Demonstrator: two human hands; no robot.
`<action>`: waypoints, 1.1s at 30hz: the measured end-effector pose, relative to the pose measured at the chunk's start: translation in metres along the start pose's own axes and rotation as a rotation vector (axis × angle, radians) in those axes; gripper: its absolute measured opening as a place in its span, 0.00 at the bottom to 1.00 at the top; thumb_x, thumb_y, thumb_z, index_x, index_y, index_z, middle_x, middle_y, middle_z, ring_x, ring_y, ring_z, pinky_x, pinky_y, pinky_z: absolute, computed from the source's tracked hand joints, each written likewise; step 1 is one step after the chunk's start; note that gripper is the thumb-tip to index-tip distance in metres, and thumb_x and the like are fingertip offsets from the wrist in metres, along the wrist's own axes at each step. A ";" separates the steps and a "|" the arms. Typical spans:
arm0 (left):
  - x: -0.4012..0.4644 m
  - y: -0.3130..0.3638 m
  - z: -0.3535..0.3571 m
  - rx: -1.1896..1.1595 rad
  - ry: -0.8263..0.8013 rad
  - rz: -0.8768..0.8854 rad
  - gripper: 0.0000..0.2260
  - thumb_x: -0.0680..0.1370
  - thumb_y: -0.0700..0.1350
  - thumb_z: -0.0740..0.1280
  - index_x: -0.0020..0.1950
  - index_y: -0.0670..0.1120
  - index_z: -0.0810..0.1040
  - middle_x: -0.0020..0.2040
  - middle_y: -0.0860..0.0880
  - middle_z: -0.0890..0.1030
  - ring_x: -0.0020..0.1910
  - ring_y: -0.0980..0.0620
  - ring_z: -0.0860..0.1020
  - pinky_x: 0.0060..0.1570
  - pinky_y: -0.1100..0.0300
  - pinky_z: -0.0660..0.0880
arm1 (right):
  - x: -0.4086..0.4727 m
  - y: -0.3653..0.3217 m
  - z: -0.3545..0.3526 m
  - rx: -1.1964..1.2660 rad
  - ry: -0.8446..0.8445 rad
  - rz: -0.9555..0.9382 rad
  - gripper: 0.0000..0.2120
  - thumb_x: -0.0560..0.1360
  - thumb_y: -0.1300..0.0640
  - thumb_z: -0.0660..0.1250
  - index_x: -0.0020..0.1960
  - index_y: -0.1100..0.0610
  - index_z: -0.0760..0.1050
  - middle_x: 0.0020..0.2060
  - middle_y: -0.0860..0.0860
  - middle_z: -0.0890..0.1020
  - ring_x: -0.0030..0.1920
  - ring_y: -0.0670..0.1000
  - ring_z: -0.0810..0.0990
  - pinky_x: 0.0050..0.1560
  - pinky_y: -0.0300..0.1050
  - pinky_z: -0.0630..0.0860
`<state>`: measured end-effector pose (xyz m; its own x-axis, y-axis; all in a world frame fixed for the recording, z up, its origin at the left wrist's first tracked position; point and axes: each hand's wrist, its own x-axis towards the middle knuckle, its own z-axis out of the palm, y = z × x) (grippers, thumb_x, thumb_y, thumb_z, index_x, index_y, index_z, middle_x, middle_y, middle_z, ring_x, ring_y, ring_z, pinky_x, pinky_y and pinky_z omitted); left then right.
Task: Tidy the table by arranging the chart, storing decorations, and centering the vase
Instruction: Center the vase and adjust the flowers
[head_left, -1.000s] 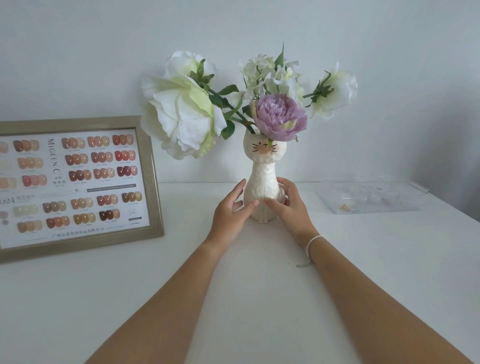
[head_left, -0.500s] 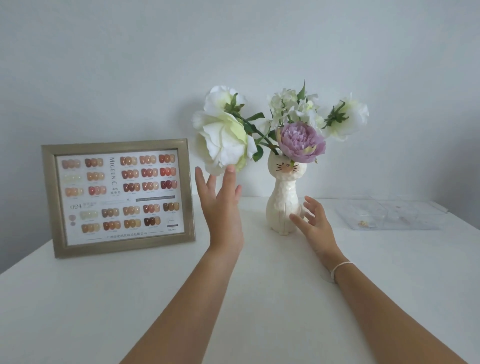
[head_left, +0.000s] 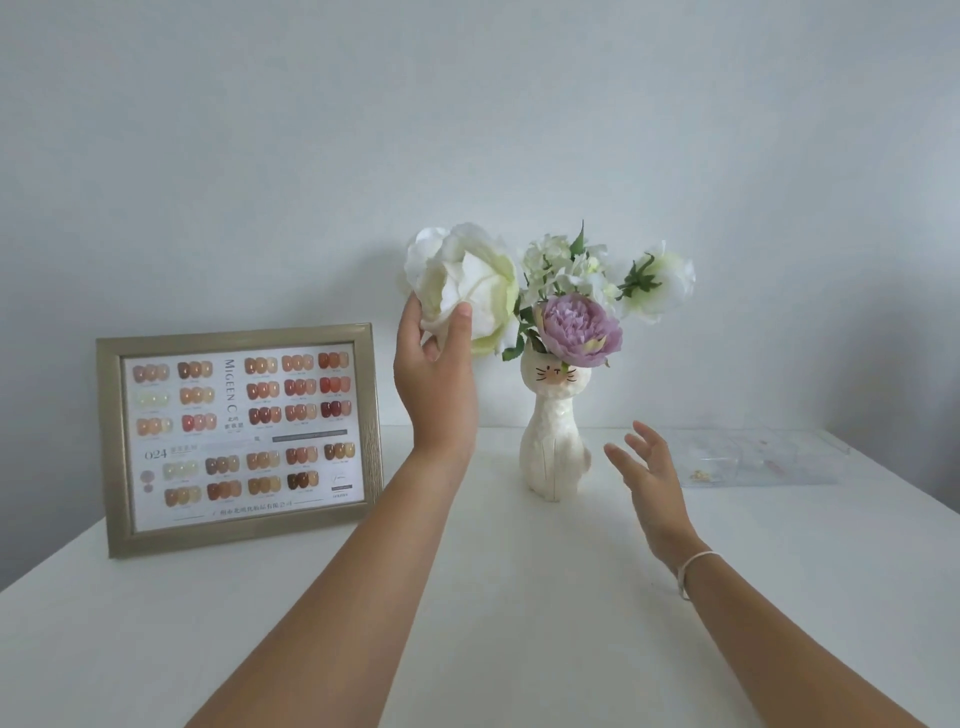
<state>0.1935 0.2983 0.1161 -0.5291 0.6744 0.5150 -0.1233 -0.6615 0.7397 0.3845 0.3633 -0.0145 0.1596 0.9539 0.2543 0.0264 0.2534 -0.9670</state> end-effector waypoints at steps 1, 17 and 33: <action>0.004 -0.001 0.002 0.033 -0.015 0.014 0.20 0.76 0.43 0.66 0.68 0.45 0.70 0.65 0.46 0.77 0.61 0.50 0.77 0.63 0.48 0.73 | 0.004 -0.005 -0.002 0.016 0.009 0.000 0.31 0.69 0.45 0.68 0.69 0.45 0.61 0.68 0.49 0.68 0.64 0.50 0.70 0.62 0.48 0.66; 0.035 -0.033 0.008 0.257 -0.146 0.022 0.19 0.76 0.45 0.66 0.67 0.53 0.72 0.64 0.51 0.78 0.55 0.59 0.78 0.60 0.58 0.74 | 0.126 -0.111 -0.013 0.487 0.152 0.056 0.38 0.74 0.48 0.65 0.75 0.45 0.44 0.75 0.52 0.55 0.74 0.58 0.57 0.69 0.54 0.64; 0.045 -0.034 0.005 0.211 -0.192 -0.050 0.19 0.76 0.46 0.66 0.66 0.55 0.73 0.64 0.51 0.77 0.58 0.56 0.78 0.63 0.51 0.74 | 0.139 -0.128 0.001 0.638 0.032 0.096 0.13 0.76 0.54 0.63 0.60 0.54 0.68 0.50 0.53 0.76 0.42 0.52 0.79 0.43 0.46 0.78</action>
<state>0.1780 0.3527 0.1161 -0.3556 0.7677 0.5330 0.0426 -0.5564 0.8298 0.4021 0.4638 0.1449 0.1617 0.9743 0.1570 -0.5799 0.2225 -0.7837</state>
